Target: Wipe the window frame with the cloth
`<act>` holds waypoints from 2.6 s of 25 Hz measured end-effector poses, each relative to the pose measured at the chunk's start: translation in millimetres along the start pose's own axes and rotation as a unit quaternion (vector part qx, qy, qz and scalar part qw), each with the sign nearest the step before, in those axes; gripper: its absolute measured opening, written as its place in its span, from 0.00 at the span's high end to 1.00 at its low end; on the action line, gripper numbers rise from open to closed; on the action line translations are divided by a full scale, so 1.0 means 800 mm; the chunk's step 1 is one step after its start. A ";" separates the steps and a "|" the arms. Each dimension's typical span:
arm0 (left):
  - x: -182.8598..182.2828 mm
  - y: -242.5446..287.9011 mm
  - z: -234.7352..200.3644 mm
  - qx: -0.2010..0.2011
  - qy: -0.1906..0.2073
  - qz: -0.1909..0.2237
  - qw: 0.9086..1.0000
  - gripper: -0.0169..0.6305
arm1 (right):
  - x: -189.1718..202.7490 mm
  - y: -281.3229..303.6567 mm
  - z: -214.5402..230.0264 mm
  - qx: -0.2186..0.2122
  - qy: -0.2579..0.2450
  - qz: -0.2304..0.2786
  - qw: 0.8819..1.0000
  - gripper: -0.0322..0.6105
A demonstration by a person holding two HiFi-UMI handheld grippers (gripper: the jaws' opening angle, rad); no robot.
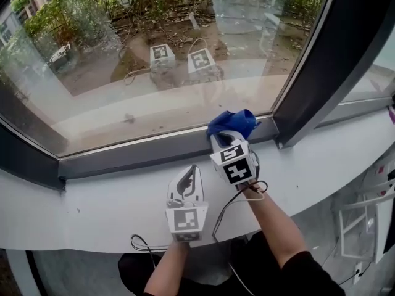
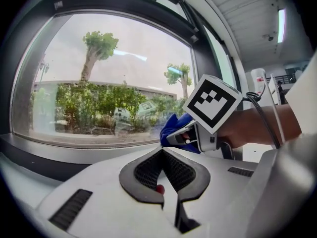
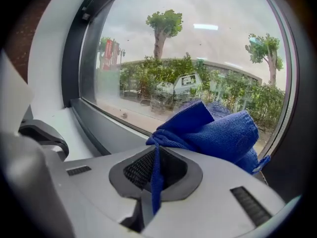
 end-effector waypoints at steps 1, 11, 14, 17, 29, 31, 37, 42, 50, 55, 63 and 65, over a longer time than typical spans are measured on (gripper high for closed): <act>0.000 0.002 0.006 0.005 0.000 -0.003 1.000 0.97 | 0.002 -0.003 0.006 0.004 0.003 0.001 1.000 0.92; -0.007 0.022 0.046 0.034 0.000 -0.015 0.999 0.97 | 0.019 -0.028 0.070 0.043 0.058 0.030 0.997 0.92; -0.009 0.029 0.058 0.043 0.003 -0.014 0.999 0.97 | 0.023 -0.034 0.083 0.051 0.068 0.033 0.996 0.92; -0.017 0.037 0.063 0.051 0.013 -0.008 0.999 0.97 | 0.032 -0.042 0.100 0.064 0.088 0.028 0.994 0.92; -0.027 0.061 0.090 0.072 0.026 -0.007 0.997 0.97 | 0.056 -0.077 0.184 0.173 0.168 0.046 0.969 0.92; -0.027 0.062 0.095 0.078 0.028 -0.006 0.997 0.97 | 0.060 -0.082 0.194 0.184 0.188 0.056 0.963 0.92; -0.026 0.068 0.101 0.085 0.024 -0.004 0.996 0.97 | 0.061 -0.086 0.206 0.206 0.197 0.065 0.956 0.92; -0.030 0.068 0.104 0.093 0.024 -0.002 0.995 0.97 | 0.057 -0.093 0.210 0.221 0.212 0.083 0.948 0.92; -0.036 0.071 0.100 0.093 0.024 0.006 0.995 0.97 | 0.036 -0.107 0.220 0.247 0.241 0.136 0.929 0.92; -0.040 0.074 0.103 0.098 0.022 0.010 0.995 0.97 | 0.008 -0.127 0.229 0.286 0.182 0.161 0.927 0.92; -0.056 0.080 0.110 0.111 0.019 0.022 0.993 0.97 | -0.008 -0.141 0.232 0.308 0.163 0.193 0.917 0.92; -0.059 0.080 0.111 0.113 0.020 0.024 0.993 0.97 | -0.016 -0.149 0.233 0.316 0.159 0.208 0.912 0.92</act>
Point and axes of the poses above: the fingertips, and each gripper's own axes: y forward along the fingers, z to its right, x out of its underside, the point moved 1 cm from there along -y, backward along the fingers, and after that the axes turned 6 degrees about -x, right-handed, at the moved point
